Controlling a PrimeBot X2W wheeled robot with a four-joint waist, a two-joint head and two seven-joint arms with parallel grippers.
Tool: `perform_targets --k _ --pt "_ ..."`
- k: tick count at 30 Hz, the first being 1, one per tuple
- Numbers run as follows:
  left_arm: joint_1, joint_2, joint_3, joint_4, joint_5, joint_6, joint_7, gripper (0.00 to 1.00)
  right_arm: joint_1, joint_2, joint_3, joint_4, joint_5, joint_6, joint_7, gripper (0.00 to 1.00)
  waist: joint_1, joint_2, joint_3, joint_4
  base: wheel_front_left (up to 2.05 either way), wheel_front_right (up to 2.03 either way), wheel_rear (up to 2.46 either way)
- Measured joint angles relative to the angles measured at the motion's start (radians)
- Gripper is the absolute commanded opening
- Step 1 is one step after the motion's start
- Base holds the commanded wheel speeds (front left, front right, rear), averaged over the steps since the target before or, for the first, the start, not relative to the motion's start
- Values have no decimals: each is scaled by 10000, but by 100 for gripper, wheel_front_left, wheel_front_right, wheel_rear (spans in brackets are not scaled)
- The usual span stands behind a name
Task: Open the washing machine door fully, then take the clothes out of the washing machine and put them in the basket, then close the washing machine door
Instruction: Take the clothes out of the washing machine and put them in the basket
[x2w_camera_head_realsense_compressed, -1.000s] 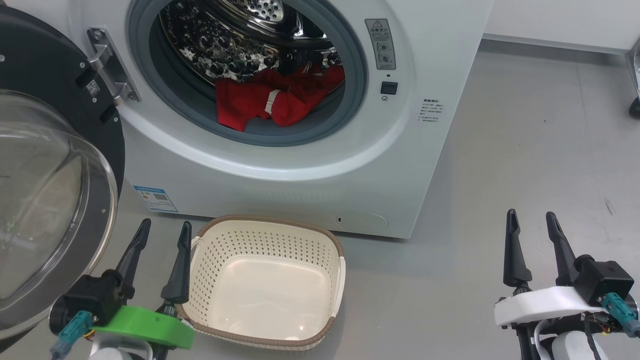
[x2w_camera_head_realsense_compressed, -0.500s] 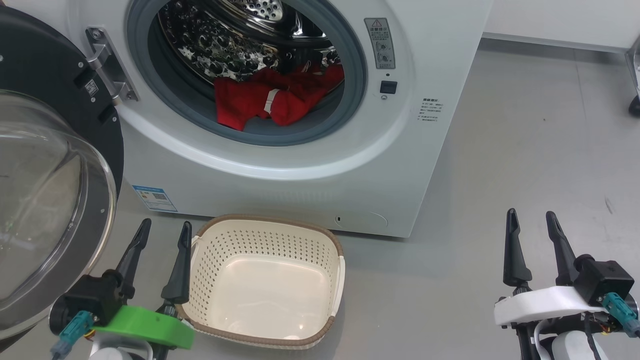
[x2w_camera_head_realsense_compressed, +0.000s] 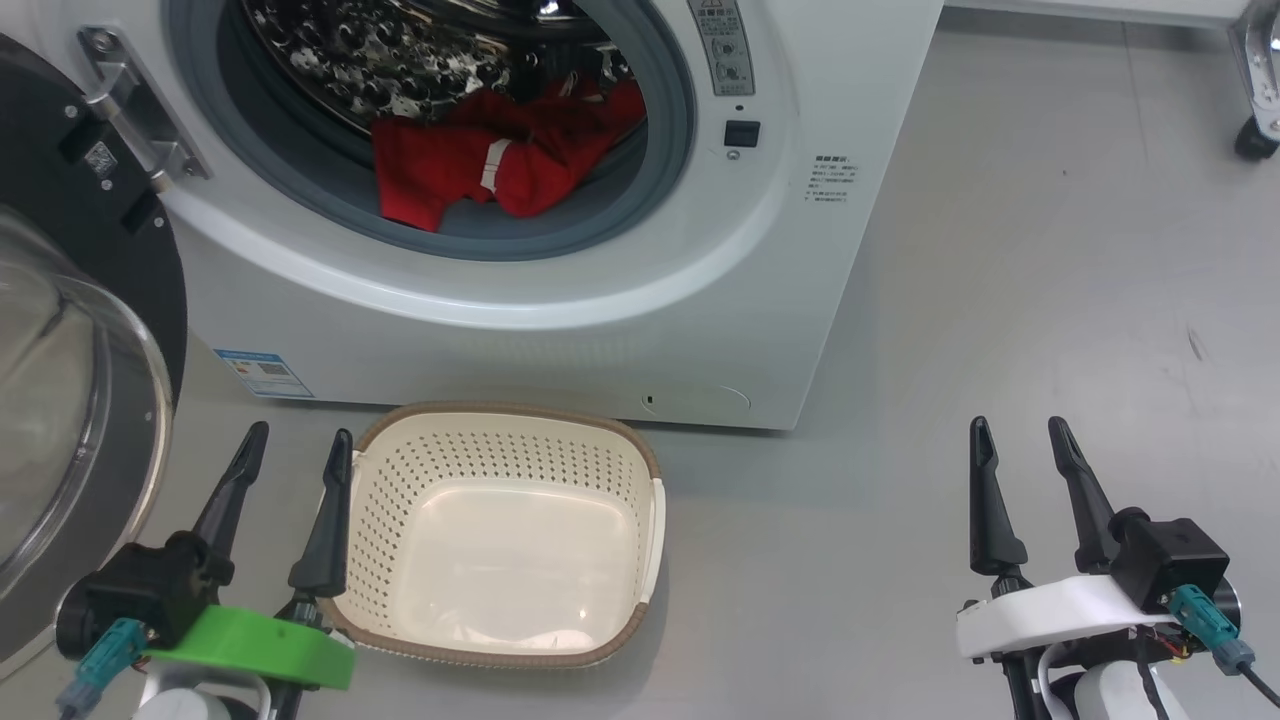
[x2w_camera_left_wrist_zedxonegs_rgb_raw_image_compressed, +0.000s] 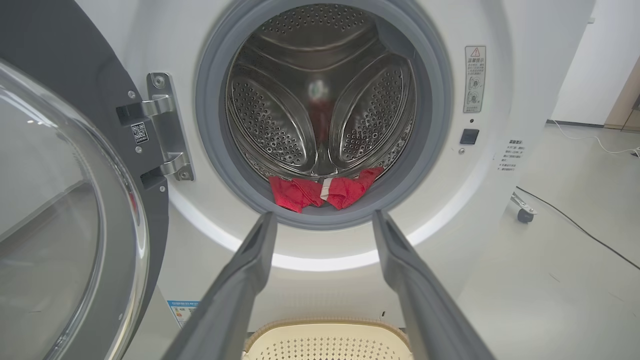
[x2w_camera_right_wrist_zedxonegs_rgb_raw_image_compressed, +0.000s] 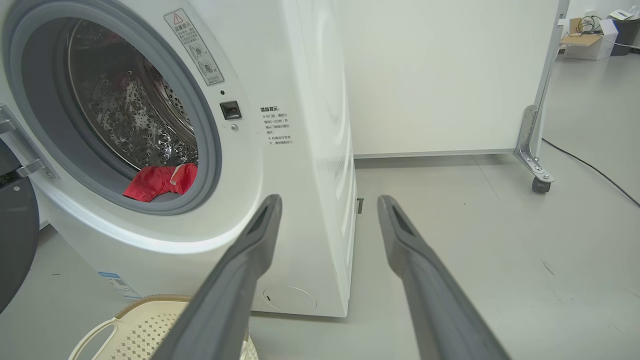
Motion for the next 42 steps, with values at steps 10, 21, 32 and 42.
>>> perform_targets --k 10,21,32,42 --pt "-987 777 54 -67 23 -2 50 100 -132 8 410 -328 -104 -88 0 100 0 0 1072 -606 0 0 0" --pt "-2898 1333 407 470 -113 -2 894 100 -775 12 765 -539 -117 -176 0 100 0 0 2153 -1673 0 0 0" --pt "-4986 1697 529 1825 -435 2 2475 100 -1170 13 1421 -635 130 -353 -4 100 0 0 2964 -2586 0 0 0" --pt "-6451 2150 558 2986 -337 224 3754 100 -1331 12 1864 -765 474 -585 -13 100 0 0 3574 -3295 0 0 0"
